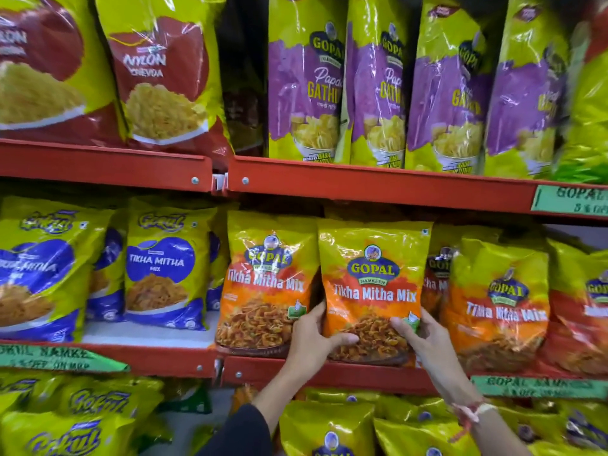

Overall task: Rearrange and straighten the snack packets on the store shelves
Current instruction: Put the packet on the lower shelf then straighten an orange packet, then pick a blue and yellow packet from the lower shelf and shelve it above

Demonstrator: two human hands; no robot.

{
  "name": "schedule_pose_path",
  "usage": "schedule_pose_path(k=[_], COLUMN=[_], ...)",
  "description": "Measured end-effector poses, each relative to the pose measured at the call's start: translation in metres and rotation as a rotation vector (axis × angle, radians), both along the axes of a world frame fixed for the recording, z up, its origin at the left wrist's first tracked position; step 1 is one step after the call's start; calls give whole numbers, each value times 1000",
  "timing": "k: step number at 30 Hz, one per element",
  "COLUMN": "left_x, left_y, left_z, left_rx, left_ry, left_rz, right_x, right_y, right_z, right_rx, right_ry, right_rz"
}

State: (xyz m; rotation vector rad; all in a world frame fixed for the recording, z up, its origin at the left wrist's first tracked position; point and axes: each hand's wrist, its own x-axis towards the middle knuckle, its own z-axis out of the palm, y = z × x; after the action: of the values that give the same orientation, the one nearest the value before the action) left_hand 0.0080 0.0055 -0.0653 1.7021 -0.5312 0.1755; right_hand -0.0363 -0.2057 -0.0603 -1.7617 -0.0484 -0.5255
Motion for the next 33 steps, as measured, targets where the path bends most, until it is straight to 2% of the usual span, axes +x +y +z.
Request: schedule_pose_path(k=[2,4,8,11,14,18,22,26,33], left_x=[-5,-15,-37,-54,-68,-76,-73,-54,-15], left_y=[1,7,40,76,112,157,192,214,209], left_z=[1,4,3,-5,-21,-54,-99,-159,-225], left_rx=[9,0,-21,-61,-91,-136,-34,52,194], left_ry=[-1,11,1,-25,-24,65,164,348,730], left_rz=[-16,-19,9,23,76,164,256,368,446], right_x=[-4,-11,-34,-54,-64,-74,-63,-31,9], right_y=[6,18,66,113,155,201,226,233,250], right_z=[1,-1,-9,-18,-36,-62,-105,-167,-222], right_rx=[-20,-54,-128,-176,-204,-119,-102,-96,-134], right_ry=[-10,-49,-253,-380,-382,-239,13,279,689], right_rz=[-55,-202,-529,-465,-312,-133,-16,43,-59])
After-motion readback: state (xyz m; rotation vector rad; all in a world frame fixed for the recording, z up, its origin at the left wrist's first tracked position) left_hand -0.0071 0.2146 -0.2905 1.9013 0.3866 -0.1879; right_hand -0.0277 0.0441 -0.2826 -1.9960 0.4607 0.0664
